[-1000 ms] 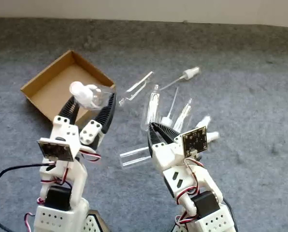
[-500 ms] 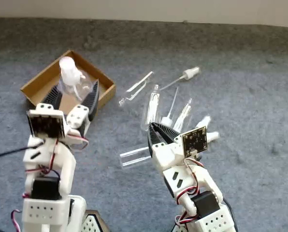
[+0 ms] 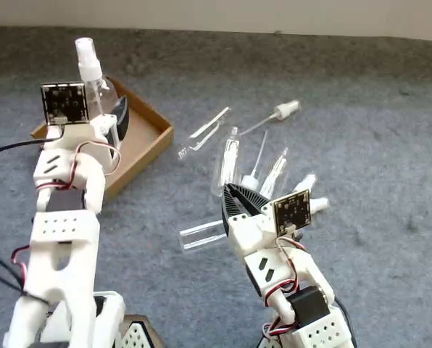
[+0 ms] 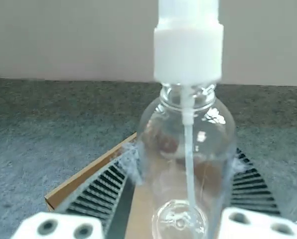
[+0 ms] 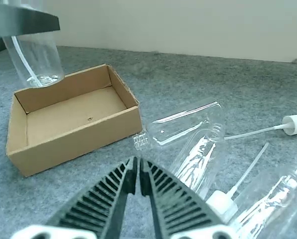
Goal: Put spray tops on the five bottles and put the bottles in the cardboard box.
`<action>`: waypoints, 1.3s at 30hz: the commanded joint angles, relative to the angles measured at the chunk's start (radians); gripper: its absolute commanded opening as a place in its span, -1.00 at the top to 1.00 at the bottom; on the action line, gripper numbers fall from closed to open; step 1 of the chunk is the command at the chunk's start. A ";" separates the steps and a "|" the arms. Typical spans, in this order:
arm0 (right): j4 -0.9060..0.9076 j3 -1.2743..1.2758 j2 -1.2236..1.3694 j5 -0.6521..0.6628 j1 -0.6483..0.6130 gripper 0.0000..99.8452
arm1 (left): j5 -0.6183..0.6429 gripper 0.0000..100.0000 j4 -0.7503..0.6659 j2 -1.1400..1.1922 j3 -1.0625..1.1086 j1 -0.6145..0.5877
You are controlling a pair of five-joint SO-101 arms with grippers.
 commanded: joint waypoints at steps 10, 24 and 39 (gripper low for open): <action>-0.021 0.116 0.001 0.014 0.012 0.99 | 0.014 0.61 -0.548 0.484 -0.114 -0.013; 0.022 0.117 -0.005 0.014 0.010 0.99 | 0.015 0.61 -0.574 0.869 -0.427 -0.087; 0.025 0.117 -0.005 0.014 0.010 0.99 | 0.015 0.61 -0.792 1.115 -0.527 -0.085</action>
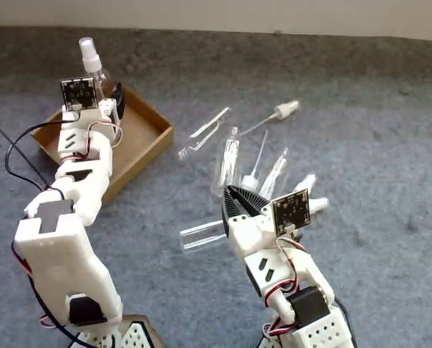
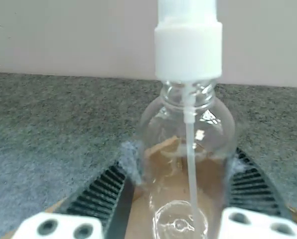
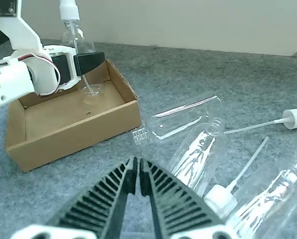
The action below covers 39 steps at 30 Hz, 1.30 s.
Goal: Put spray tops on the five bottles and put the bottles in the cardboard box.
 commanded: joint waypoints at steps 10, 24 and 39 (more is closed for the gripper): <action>0.004 0.117 -0.005 0.014 0.010 0.99 | 0.012 0.61 -0.046 0.084 -0.148 -0.012; 0.005 0.117 -0.005 0.014 0.010 0.99 | 0.011 0.61 -0.041 0.087 -0.180 -0.013; 0.005 0.117 -0.005 0.014 0.010 0.99 | 0.009 0.60 -0.046 0.199 -0.219 -0.013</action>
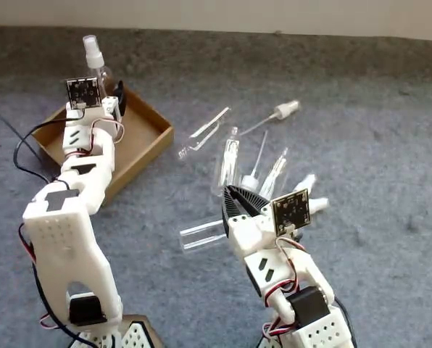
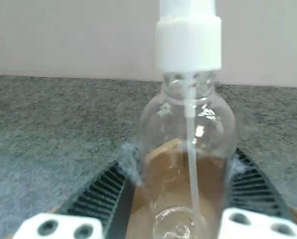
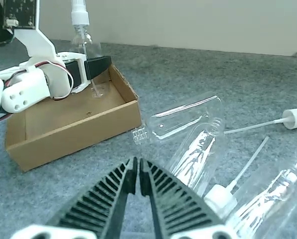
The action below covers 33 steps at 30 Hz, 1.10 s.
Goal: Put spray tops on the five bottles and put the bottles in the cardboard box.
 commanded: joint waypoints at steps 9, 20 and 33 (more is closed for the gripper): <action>0.005 0.117 -0.005 0.014 0.010 0.99 | 0.011 0.45 -0.012 -0.004 -0.031 -0.018; 0.005 0.117 -0.005 0.015 0.010 0.99 | 0.009 0.44 -0.012 -0.008 0.005 -0.021; 0.005 0.117 -0.005 0.015 0.010 0.99 | 0.006 0.44 0.044 -0.182 0.125 -0.022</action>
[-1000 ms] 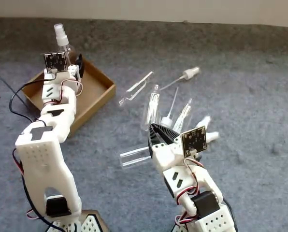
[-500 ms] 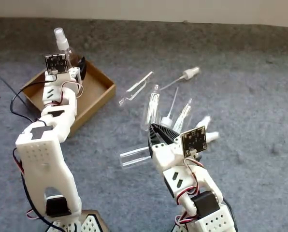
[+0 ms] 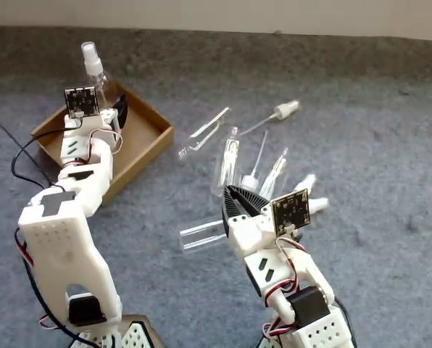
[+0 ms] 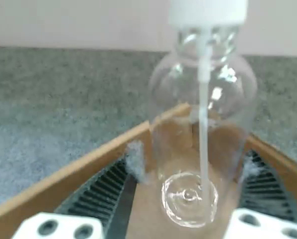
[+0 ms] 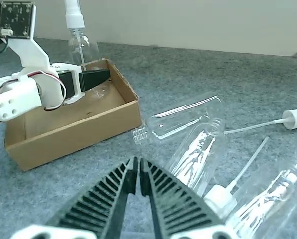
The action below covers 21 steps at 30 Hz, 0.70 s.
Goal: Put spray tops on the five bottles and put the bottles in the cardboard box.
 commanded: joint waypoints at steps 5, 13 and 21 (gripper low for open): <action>0.005 0.117 -0.004 0.012 0.010 0.99 | 0.008 0.27 0.189 -0.183 0.004 -0.008; 0.005 0.116 -0.002 0.012 0.010 0.99 | 0.009 0.21 0.443 -0.318 0.013 -0.012; 0.005 0.116 -0.005 0.011 0.013 0.99 | 0.011 0.21 0.830 -0.559 0.013 -0.010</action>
